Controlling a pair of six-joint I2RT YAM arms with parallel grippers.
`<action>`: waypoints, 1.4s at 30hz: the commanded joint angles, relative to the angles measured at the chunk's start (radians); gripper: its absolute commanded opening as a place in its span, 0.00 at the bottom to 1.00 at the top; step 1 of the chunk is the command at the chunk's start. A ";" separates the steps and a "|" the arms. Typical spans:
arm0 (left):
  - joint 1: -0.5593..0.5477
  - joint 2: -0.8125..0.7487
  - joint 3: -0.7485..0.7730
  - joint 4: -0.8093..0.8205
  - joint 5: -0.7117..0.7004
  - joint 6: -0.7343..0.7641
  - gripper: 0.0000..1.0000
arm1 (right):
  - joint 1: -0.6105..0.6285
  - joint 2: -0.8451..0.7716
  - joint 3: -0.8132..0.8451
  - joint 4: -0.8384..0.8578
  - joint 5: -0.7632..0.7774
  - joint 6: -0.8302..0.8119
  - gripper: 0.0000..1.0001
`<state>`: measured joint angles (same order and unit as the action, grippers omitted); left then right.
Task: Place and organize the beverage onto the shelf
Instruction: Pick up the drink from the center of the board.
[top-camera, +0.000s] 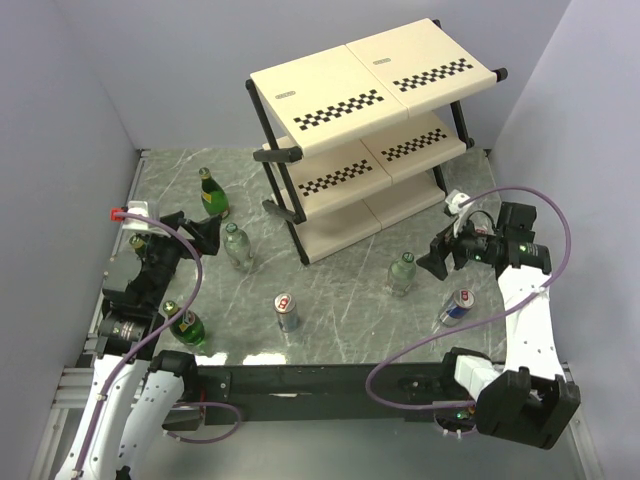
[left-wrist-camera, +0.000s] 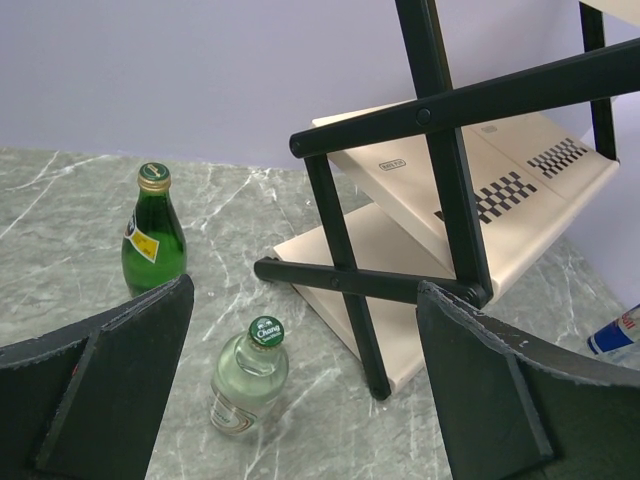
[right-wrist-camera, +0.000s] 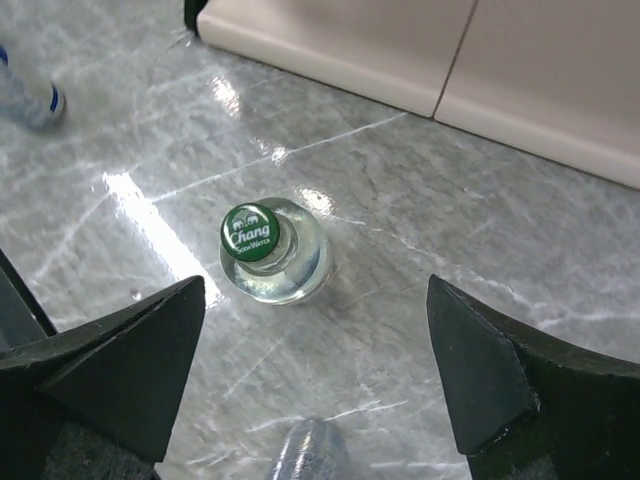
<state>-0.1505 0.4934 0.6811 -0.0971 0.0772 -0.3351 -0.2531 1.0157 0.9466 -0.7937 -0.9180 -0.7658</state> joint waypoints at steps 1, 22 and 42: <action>-0.001 -0.004 0.024 0.023 0.024 -0.007 0.99 | -0.003 0.023 0.000 -0.048 -0.059 -0.164 0.97; -0.001 0.002 0.021 0.028 0.029 -0.007 0.99 | 0.224 0.080 -0.089 0.123 0.062 -0.084 0.91; -0.001 0.008 0.020 0.030 0.035 -0.010 0.99 | 0.229 0.126 -0.094 0.162 0.056 -0.040 0.59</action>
<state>-0.1505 0.4957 0.6811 -0.0971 0.0910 -0.3355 -0.0303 1.1316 0.8444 -0.6567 -0.8577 -0.8131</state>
